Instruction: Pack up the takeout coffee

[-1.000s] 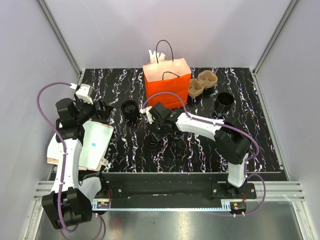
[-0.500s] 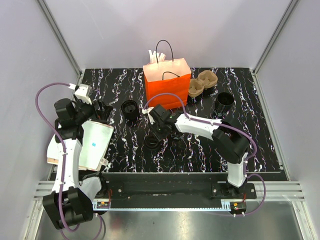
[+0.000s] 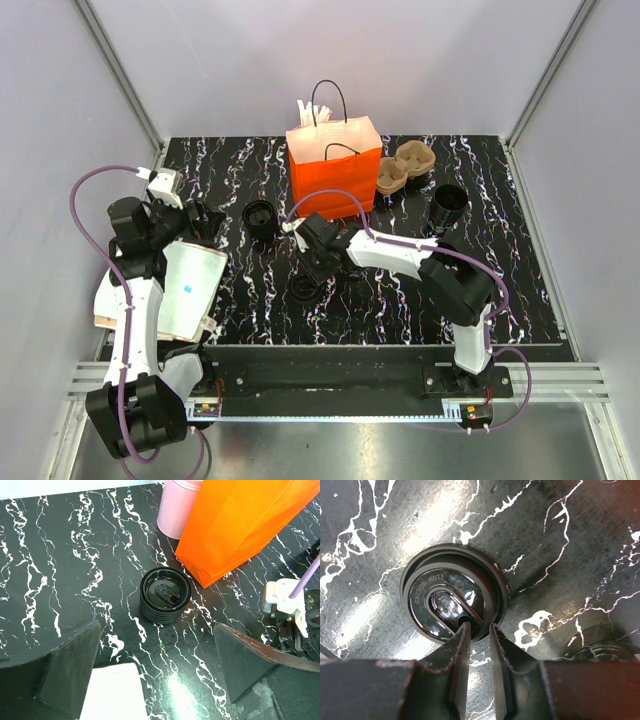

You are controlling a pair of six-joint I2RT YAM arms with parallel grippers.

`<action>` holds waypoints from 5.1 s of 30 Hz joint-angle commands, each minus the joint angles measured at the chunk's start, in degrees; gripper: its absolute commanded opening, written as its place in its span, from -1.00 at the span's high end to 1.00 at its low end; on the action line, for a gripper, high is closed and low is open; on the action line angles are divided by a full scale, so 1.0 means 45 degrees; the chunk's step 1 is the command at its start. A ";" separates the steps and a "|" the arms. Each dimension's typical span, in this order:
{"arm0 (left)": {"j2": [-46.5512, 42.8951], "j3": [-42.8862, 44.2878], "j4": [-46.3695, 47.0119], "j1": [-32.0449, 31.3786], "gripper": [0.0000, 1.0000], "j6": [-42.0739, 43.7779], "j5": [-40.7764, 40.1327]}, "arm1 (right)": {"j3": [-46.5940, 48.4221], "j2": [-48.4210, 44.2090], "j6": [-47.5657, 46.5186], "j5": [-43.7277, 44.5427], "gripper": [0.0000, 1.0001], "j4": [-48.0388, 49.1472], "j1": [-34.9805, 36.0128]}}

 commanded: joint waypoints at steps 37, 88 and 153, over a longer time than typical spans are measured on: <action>-0.0348 -0.0286 0.1100 0.0362 -0.98 -0.0356 0.0718 | 0.1413 0.0261 -0.2241 0.1180 0.46 -0.0508 0.0503; -0.0211 -0.0364 0.1295 0.0538 -0.98 -0.0434 0.1655 | 0.4365 -0.3174 -0.6105 0.1024 1.00 -0.4453 -0.2561; -0.0192 -0.0540 0.1412 0.0558 -0.98 -0.0337 0.2007 | 0.1354 -0.3626 -0.6206 -0.2044 0.96 -0.4004 -0.4829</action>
